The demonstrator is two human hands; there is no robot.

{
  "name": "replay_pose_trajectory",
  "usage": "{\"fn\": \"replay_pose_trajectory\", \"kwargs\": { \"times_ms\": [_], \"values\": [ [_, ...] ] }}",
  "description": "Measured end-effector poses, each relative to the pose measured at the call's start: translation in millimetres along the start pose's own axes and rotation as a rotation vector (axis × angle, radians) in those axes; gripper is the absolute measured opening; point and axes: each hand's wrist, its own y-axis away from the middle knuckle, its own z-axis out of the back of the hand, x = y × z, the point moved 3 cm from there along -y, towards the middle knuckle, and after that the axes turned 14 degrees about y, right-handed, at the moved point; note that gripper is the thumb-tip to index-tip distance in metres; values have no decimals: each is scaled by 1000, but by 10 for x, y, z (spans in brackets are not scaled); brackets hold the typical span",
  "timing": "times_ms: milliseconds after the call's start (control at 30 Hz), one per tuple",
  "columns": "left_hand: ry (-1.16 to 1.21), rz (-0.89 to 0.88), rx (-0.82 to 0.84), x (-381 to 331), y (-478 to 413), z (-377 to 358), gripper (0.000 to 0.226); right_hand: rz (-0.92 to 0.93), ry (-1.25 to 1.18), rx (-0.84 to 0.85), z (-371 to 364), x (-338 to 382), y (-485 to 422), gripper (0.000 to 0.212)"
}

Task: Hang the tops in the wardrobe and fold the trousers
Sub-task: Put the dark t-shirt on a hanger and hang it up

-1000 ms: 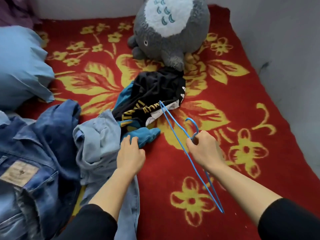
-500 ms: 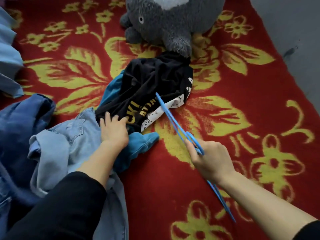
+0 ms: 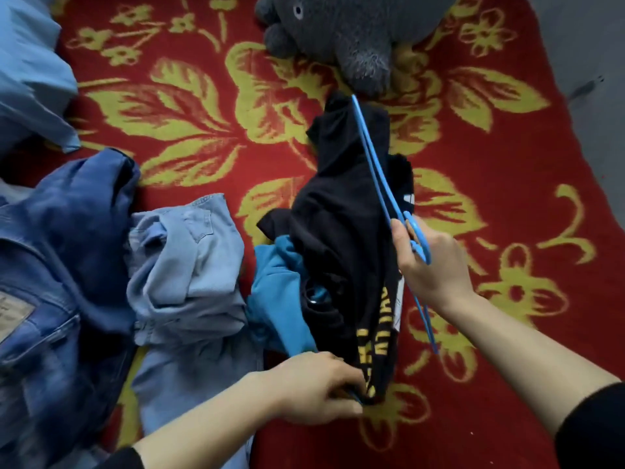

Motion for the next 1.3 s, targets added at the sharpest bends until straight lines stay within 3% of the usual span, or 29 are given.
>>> {"fn": "replay_pose_trajectory", "kwargs": {
  "times_ms": [33,167,200,233,300,367,467,500,567,633,700,767,800,900,1000,1100,1200,1300],
  "values": [
    [13,45,-60,8,9,-13,25,8,8,17,-7,15,29,33],
    [33,178,-897,172,98,324,14,4,16,91,-40,-10,133,33],
    [60,254,-992,224,99,396,19,-7,-3,119,-63,-15,165,34],
    [76,350,-988,270,71,447,28,-24,-26,151,-88,-9,198,34],
    [6,553,-827,347,-32,497,43,-79,-88,222,-168,7,245,37],
    [-21,677,-761,373,-88,547,39,-148,-165,304,-272,26,267,35],
    [152,684,-772,394,-42,609,18,-223,-265,471,-491,115,318,16],
    [206,678,-748,402,-3,599,15,-244,-260,522,-563,170,337,22],
    [289,641,-740,426,108,530,11,-258,-145,620,-746,255,398,37],
    [329,579,-811,464,235,438,16,-272,30,659,-885,324,469,28],
    [310,481,-866,473,359,344,37,-320,93,609,-911,333,490,8],
    [231,401,-831,438,438,265,67,-363,19,511,-824,327,447,14],
    [184,391,-810,429,464,240,68,-382,-38,449,-744,313,403,20],
    [179,421,-831,471,512,199,44,-477,-249,265,-356,243,249,30],
    [327,440,-901,338,598,273,23,-648,-517,206,-37,136,188,41],
    [538,406,-926,146,742,389,29,-700,-666,213,253,166,223,61],
    [694,350,-948,-61,913,479,29,-643,-744,190,675,357,282,36],
    [802,283,-909,-367,1120,545,9,-654,-843,60,1182,453,322,16]
  ]
}}
